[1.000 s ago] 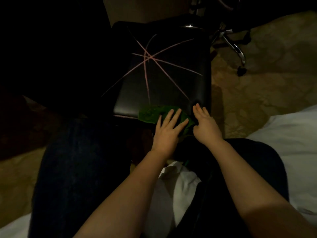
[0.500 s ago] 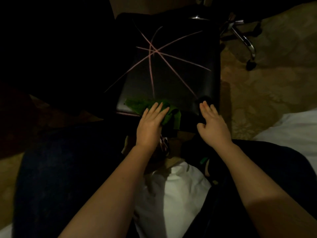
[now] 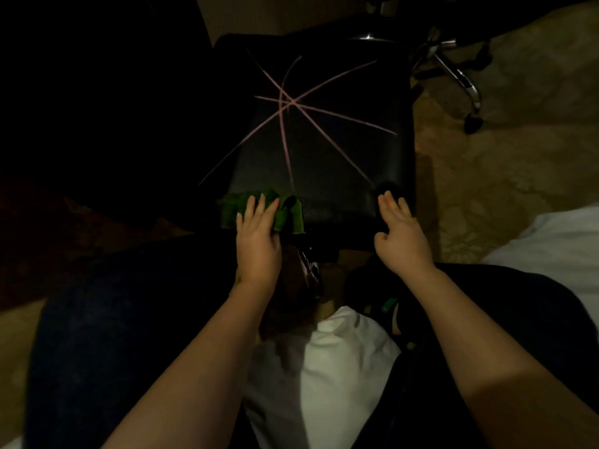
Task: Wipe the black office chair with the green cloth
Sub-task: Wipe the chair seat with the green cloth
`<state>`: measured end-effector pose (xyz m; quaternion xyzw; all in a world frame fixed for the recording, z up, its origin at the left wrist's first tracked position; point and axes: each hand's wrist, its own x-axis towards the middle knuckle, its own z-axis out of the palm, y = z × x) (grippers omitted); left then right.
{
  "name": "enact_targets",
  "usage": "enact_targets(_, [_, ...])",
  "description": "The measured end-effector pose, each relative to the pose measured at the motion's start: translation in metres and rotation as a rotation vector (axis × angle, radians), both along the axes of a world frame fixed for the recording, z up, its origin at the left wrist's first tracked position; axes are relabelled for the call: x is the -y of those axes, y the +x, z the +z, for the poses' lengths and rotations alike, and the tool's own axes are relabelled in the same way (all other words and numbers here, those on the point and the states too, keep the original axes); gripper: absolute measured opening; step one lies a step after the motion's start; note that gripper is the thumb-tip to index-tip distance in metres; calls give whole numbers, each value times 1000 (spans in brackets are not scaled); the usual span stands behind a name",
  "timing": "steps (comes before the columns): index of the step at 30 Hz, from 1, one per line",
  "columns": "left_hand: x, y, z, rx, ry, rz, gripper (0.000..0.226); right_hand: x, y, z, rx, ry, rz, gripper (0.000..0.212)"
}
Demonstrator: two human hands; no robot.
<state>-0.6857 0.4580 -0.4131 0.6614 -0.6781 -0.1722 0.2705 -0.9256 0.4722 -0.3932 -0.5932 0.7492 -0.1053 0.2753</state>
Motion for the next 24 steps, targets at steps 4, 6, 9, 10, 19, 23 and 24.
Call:
enact_targets(4, [-15, -25, -5, -31, 9, -45, 74, 2, 2, 2, 3, 15, -19, 74])
enact_targets(6, [-18, -38, -6, -27, 17, -60, 76, 4, 2, 3, -9, 28, -20, 75])
enact_targets(9, [-21, -56, -3, -8, 39, -93, 78, 4, 2, 3, -29, 38, -1, 77])
enact_targets(10, [-21, -62, -1, -8, 45, -117, 78, 4, 2, 3, -38, 41, 3, 79])
enact_targets(19, [-16, -94, 6, -7, 41, -485, 59, 5, 6, 5, -92, 55, -4, 84])
enact_targets(23, [-15, -90, 5, 98, 12, -505, 69, 6, 7, 6, -120, 53, -3, 83])
enact_targets(24, [-14, -88, 6, 130, 14, -501, 69, 6, 8, 6, -139, 52, 3, 83])
